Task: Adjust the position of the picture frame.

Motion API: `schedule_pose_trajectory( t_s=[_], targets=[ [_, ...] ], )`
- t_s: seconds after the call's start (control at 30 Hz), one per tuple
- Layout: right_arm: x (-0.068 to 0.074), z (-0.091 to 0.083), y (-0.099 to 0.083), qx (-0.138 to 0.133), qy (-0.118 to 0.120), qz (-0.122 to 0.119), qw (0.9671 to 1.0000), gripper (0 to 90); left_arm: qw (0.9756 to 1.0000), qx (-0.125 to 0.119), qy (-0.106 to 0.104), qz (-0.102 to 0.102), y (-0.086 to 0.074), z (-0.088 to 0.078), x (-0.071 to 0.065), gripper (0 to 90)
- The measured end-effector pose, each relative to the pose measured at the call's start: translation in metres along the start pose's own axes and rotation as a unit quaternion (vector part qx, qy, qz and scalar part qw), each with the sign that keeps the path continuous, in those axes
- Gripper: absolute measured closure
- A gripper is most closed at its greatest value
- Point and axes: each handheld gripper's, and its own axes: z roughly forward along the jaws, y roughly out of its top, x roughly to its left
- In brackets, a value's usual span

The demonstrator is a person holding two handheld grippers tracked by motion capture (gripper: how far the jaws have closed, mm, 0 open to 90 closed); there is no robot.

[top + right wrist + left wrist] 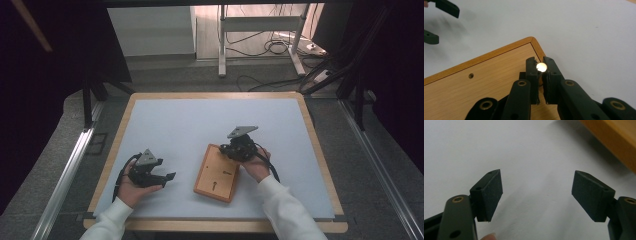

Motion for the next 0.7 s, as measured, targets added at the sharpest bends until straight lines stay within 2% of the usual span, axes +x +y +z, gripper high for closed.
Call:
schedule_pose_trajectory(
  t_s=[0.2,0.37,0.53,0.7],
  targets=[
    [0.014,0.017,0.006,0.001,0.017,-0.012,0.9998,84.3,1.0000,-0.002,0.000,-0.002,0.000,0.000,0.000,24.6],
    [0.019,0.033,0.007,-0.010,0.042,-0.001,0.9991,84.1,1.0000,-0.003,0.000,-0.003,-0.001,-0.001,0.001,24.5],
    [0.023,0.045,0.006,0.002,0.039,-0.011,0.9992,84.0,1.0000,-0.004,0.001,-0.005,-0.001,-0.001,0.002,24.5],
    [0.023,0.048,0.006,0.000,0.038,-0.016,0.9992,83.6,1.0000,-0.002,0.001,-0.003,-0.001,0.001,0.001,24.6]
  ],
)
